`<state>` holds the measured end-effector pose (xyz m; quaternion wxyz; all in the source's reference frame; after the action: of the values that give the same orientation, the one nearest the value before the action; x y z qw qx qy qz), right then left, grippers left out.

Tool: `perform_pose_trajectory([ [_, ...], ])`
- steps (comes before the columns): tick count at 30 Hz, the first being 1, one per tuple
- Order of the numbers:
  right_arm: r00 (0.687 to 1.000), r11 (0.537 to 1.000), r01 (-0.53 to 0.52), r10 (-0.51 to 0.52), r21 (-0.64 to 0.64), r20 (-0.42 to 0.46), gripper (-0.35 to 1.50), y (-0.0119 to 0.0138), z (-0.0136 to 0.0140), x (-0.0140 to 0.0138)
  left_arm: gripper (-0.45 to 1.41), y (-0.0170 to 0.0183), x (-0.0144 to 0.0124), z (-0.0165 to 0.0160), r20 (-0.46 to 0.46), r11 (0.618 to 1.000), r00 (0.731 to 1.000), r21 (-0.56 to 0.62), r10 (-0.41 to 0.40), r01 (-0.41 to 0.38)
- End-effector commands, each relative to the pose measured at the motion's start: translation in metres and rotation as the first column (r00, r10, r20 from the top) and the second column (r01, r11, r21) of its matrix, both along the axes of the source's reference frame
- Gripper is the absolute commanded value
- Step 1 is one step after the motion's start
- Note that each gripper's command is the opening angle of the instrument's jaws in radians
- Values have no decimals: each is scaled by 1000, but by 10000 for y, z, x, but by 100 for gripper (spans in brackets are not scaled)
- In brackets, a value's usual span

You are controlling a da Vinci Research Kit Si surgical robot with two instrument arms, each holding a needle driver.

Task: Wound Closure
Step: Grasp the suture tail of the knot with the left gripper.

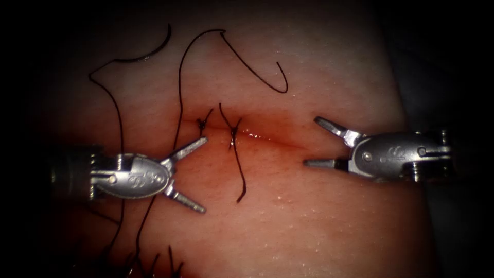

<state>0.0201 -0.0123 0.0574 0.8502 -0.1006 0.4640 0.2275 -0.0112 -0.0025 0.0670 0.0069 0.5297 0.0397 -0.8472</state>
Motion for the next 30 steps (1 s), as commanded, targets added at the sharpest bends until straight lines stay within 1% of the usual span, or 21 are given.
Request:
perform_pose_trajectory([
  [1,1000,1000,1,-1,0,-1,140,-2,7,7,84,-3,-9,8,-3,1000,1000,-4,22,-22],
  [5,1000,1000,0,0,-1,-1,140,-3,7,8,73,-8,-24,18,-2,995,995,-30,96,-96],
  [6,1000,1000,0,0,-1,-1,140,-4,6,9,64,-9,-30,26,1,993,994,-33,112,-112],
  [7,1000,1000,0,0,-1,-1,141,-4,6,9,59,-9,-32,28,2,993,993,-34,116,-116],
  [9,1000,1000,1,-1,-2,-2,141,-5,6,10,42,-8,-36,39,-2,990,991,-46,132,-132],
  [13,1000,1000,4,-4,-8,0,141,-7,6,10,32,-4,-37,52,-28,987,988,-45,150,-151],
  [21,1000,1000,4,-4,-10,0,141,-9,7,13,32,-2,-44,66,-60,981,982,-70,177,-181],
  [28,1000,1000,6,-6,-11,2,143,-11,8,13,32,-7,-47,59,-63,974,979,-107,196,-202],
  [29,1000,1000,6,-6,-12,2,143,-11,9,13,24,-8,-48,58,-63,972,978,-112,198,-205],
  [30,1000,1000,5,-5,-12,2,143,-11,9,14,21,-8,-48,57,-63,970,977,-122,203,-210],
])
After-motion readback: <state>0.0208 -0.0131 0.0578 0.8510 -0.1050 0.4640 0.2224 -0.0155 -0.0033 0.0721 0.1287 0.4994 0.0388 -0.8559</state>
